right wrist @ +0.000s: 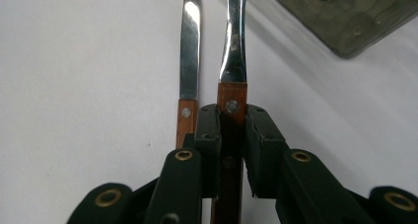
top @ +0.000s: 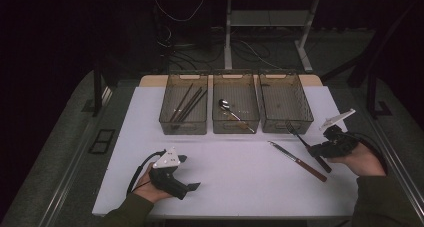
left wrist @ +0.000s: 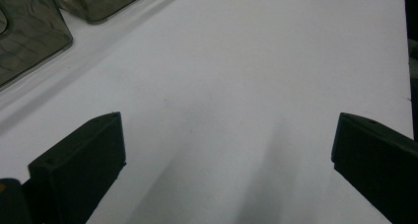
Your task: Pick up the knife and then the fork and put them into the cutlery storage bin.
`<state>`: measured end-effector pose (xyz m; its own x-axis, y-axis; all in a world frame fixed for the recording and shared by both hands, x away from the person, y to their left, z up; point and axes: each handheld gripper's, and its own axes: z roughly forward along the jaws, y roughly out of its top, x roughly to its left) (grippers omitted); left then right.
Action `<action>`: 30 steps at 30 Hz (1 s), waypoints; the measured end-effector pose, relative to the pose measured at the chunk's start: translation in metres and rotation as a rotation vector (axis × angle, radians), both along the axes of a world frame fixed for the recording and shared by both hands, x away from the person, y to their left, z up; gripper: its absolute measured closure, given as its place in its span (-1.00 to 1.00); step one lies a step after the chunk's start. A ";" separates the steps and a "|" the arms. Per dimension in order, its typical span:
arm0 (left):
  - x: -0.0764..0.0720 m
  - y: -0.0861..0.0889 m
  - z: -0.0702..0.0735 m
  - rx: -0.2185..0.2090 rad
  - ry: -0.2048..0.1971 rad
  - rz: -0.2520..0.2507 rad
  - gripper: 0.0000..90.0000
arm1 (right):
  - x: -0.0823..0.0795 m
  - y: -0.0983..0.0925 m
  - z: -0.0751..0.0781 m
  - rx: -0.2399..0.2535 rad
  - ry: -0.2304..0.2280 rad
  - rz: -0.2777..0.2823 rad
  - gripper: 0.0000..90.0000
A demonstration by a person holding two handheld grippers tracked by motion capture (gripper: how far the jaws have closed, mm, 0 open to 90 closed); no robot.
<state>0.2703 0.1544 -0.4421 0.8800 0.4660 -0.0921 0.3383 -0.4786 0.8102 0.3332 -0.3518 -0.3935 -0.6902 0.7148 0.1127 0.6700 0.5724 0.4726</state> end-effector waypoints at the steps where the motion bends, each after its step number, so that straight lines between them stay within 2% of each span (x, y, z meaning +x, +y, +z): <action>1: 0.000 0.000 0.000 0.000 -0.001 -0.001 -1.00 | 0.000 -0.002 0.001 0.017 -0.008 -0.009 0.73; 6: 0.000 0.000 0.000 -0.001 -0.002 0.000 -1.00 | -0.001 -0.008 0.007 0.104 -0.050 -0.035 0.73; 13: 0.000 0.000 0.000 -0.001 -0.003 -0.001 -1.00 | -0.003 -0.012 0.010 0.190 -0.099 -0.067 0.73; 24: 0.001 0.001 0.000 0.005 -0.004 0.000 -1.00 | 0.000 -0.015 0.019 0.252 -0.182 -0.130 0.72; 30: 0.003 0.004 0.001 0.007 -0.025 0.002 -1.00 | 0.002 -0.016 0.027 0.272 -0.234 -0.154 0.72</action>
